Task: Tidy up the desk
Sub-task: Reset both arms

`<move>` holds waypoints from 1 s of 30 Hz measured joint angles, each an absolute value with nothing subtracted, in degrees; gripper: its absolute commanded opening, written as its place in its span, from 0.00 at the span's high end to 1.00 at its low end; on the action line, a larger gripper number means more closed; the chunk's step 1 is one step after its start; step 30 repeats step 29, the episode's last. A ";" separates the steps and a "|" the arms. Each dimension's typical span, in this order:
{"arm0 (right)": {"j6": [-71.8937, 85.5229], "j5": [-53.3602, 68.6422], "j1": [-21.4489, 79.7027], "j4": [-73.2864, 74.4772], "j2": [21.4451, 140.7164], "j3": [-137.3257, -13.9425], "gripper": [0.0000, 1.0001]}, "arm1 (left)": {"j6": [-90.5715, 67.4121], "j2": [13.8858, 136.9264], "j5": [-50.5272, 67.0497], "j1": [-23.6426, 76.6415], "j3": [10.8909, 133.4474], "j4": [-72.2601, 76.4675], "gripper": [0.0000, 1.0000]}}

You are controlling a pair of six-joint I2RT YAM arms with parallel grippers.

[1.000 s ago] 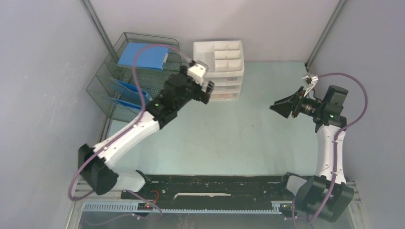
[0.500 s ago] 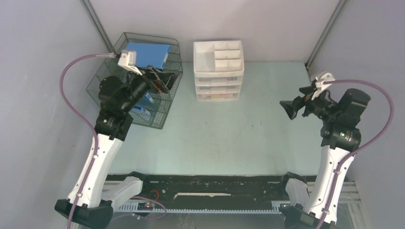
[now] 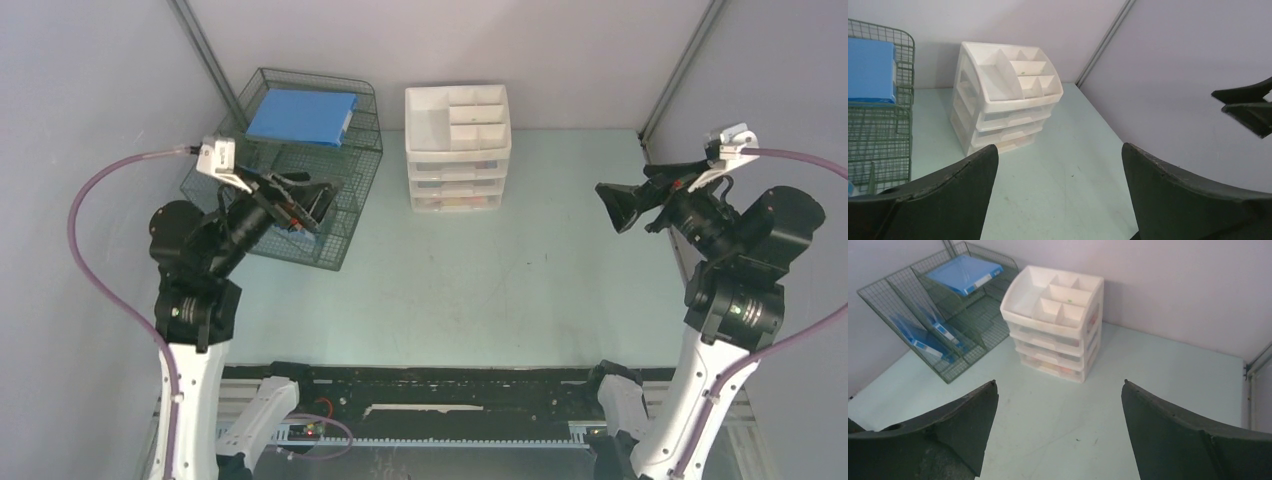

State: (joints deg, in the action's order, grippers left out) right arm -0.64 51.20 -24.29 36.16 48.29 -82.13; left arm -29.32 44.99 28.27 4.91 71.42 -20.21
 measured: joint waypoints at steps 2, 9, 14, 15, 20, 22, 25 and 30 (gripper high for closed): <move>0.71 50.68 -24.29 36.77 47.55 -84.01 0.00 | -28.38 43.33 28.27 4.84 71.72 -22.11 0.00; 3.81 47.70 -24.29 37.91 44.05 -86.59 0.00 | -25.56 39.51 27.64 4.78 73.36 -26.24 0.00; 4.99 45.30 -24.29 39.05 43.70 -86.59 0.00 | -24.51 37.93 27.16 4.73 73.54 -28.36 0.00; 5.30 44.75 -24.29 39.11 43.70 -86.59 0.00 | -24.32 37.71 27.09 4.73 73.54 -28.71 0.00; 6.66 43.27 -24.29 39.29 42.87 -86.17 0.00 | -23.09 36.71 25.85 4.73 73.54 -30.74 0.00; 6.98 43.09 -24.29 39.31 42.54 -86.15 0.00 | -22.81 36.47 25.63 4.73 73.52 -31.09 0.00; 7.29 43.09 -24.29 39.31 42.22 -86.15 0.01 | -22.35 36.18 25.39 4.73 73.47 -31.27 0.00; 7.73 43.13 -24.29 39.27 41.93 -85.86 0.00 | -21.96 35.70 25.10 4.73 73.03 -31.44 0.00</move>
